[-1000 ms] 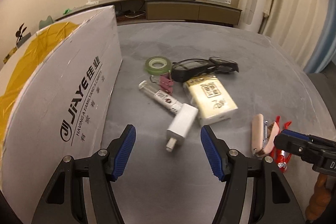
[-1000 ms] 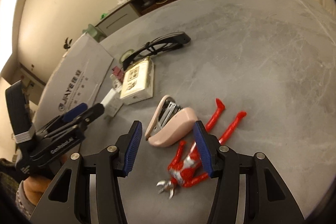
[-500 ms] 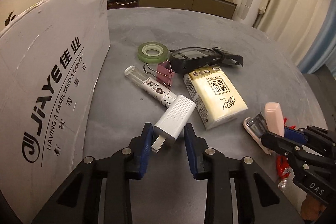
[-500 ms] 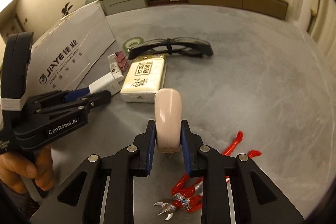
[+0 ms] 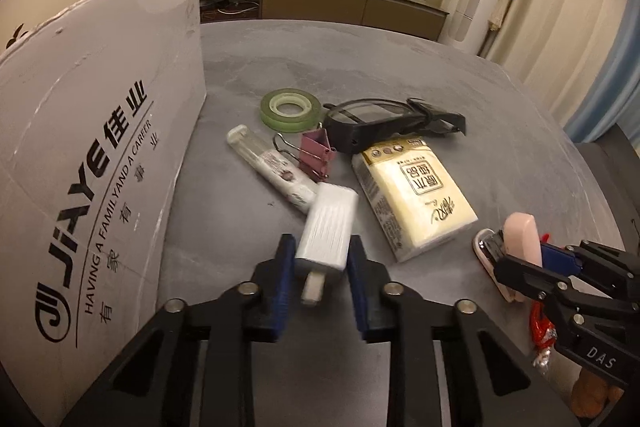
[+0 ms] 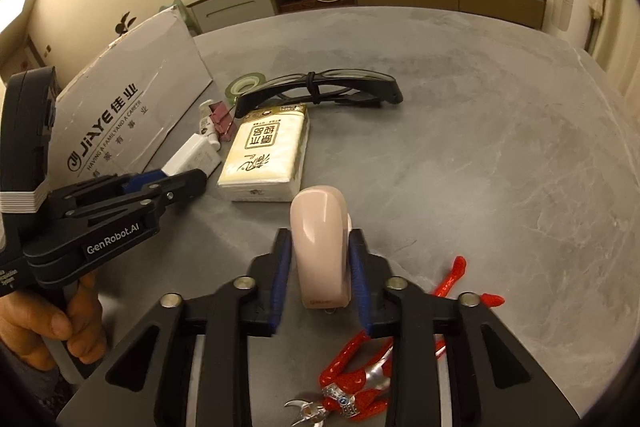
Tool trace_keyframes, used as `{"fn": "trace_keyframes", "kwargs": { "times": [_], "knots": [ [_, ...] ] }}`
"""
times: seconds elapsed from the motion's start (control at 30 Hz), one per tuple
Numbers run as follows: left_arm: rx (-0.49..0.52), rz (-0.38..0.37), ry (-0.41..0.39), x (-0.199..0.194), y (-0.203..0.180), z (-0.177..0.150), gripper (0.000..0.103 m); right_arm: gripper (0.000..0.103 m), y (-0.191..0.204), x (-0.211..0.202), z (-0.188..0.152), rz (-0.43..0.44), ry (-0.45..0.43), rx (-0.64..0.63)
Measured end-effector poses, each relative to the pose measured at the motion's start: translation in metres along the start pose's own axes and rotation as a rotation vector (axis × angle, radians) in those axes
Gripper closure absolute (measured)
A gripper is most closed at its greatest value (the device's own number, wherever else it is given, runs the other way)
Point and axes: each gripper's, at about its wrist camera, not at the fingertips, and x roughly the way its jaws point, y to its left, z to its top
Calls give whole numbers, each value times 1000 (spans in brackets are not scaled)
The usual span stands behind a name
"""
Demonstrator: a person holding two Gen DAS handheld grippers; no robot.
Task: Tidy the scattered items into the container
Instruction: 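Carry the charger and pink stapler over the white box with both tools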
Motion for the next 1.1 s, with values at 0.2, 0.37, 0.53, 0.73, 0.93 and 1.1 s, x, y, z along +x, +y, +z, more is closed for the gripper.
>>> {"fn": "trace_keyframes", "kwargs": {
  "times": [0.2,0.37,0.53,0.73,0.93,1.1],
  "knots": [
    [-50,-65,-10,-12,3,0,80,77,-1,-14,-1,19,-12,18],
    [-66,-97,-29,-26,2,-1,80,77,2,-28,-3,31,-36,14],
    [-59,-108,-52,-37,-2,1,80,77,5,-38,-2,43,-54,9],
    [-46,-116,-65,-51,-8,1,80,77,15,-46,-1,62,-68,-7],
    [-33,-118,-92,-70,-13,1,80,77,25,-58,-4,71,-89,-29],
    [-24,-116,-119,-88,-15,0,80,77,33,-71,-7,77,-115,-51]
  ]
}}
